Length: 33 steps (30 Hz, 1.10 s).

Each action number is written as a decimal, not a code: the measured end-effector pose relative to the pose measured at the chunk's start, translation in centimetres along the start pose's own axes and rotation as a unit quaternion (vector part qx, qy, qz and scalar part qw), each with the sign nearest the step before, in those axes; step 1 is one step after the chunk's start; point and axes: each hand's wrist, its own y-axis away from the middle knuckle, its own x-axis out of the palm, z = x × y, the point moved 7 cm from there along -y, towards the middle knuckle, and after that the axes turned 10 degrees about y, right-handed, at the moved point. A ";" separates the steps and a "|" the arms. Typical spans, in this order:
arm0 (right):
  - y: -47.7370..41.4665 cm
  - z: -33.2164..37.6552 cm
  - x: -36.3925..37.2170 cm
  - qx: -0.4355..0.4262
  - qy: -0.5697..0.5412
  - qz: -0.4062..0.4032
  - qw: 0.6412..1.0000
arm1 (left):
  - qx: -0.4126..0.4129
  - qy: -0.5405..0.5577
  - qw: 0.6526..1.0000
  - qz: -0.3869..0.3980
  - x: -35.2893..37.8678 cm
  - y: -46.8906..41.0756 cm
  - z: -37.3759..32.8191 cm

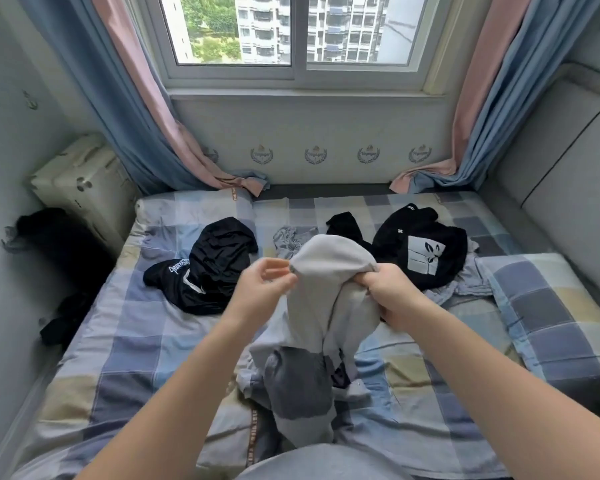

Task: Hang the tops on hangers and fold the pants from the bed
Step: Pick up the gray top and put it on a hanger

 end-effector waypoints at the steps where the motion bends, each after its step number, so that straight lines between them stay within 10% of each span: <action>1: 0.1 0.5 -0.2 0.007 -0.025 -0.007 1.000 | -0.010 -0.035 0.998 0.053 1.1 0.4 0.8; 7: 2.7 5.2 -0.7 0.006 -0.222 -0.014 0.975 | -0.075 -0.178 0.953 0.234 6.7 3.0 6.1; 17: 8.6 11.1 -1.3 -0.040 -0.285 0.022 0.957 | 0.067 -0.198 0.977 -0.041 7.2 1.6 4.0; 33: 2.0 -3.3 -9.7 0.122 -0.302 -0.124 0.937 | 0.180 0.000 0.983 -0.045 0.3 1.8 -0.7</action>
